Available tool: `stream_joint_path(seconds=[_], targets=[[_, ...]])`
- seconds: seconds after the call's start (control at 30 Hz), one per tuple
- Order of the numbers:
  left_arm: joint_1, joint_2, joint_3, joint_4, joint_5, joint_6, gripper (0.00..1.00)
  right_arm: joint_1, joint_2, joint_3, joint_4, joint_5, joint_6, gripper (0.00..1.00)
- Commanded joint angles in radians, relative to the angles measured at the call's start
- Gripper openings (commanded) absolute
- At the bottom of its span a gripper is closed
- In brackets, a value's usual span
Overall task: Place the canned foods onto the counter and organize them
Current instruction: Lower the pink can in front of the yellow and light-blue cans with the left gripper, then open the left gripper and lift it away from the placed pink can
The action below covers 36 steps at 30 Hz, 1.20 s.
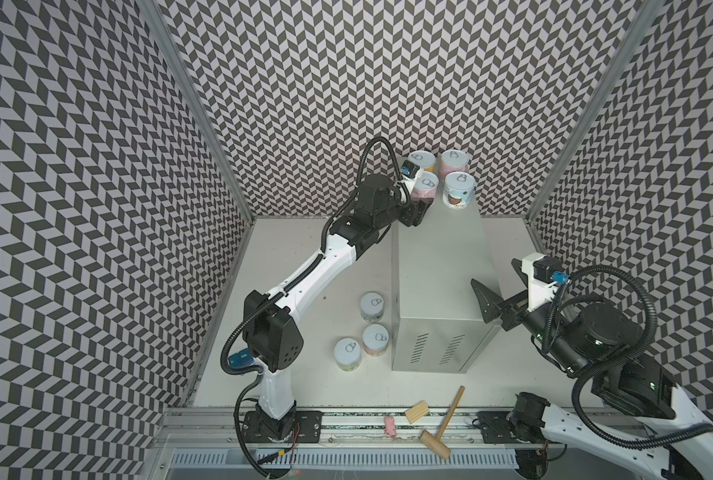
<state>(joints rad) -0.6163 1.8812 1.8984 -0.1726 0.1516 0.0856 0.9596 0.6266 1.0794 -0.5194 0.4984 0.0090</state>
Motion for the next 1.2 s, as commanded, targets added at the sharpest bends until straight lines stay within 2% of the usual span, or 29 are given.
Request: stream_joint_path(seconds=[0.0,0.37,0.57,0.8,1.03,1.17], targets=[[0.009,0.054,0.009,-0.103,-0.006,0.037,0.77,0.0,-0.017,-0.009,0.023,0.009,0.012,0.99],[0.009,0.053,0.008,-0.106,-0.007,0.037,0.78,0.001,-0.021,-0.013,0.024,0.012,0.013,0.99],[0.009,0.042,-0.003,-0.097,-0.012,0.031,0.91,0.001,-0.021,-0.013,0.024,0.011,0.013,0.99],[0.005,0.016,-0.016,-0.107,-0.021,0.03,0.98,0.001,-0.02,-0.012,0.027,0.005,0.015,0.99],[-0.018,-0.078,-0.09,-0.155,-0.063,-0.011,1.0,0.0,-0.006,-0.004,0.034,-0.004,0.007,0.99],[-0.025,-0.223,-0.237,-0.146,-0.099,-0.091,1.0,0.001,0.008,0.006,0.034,-0.007,-0.001,0.99]])
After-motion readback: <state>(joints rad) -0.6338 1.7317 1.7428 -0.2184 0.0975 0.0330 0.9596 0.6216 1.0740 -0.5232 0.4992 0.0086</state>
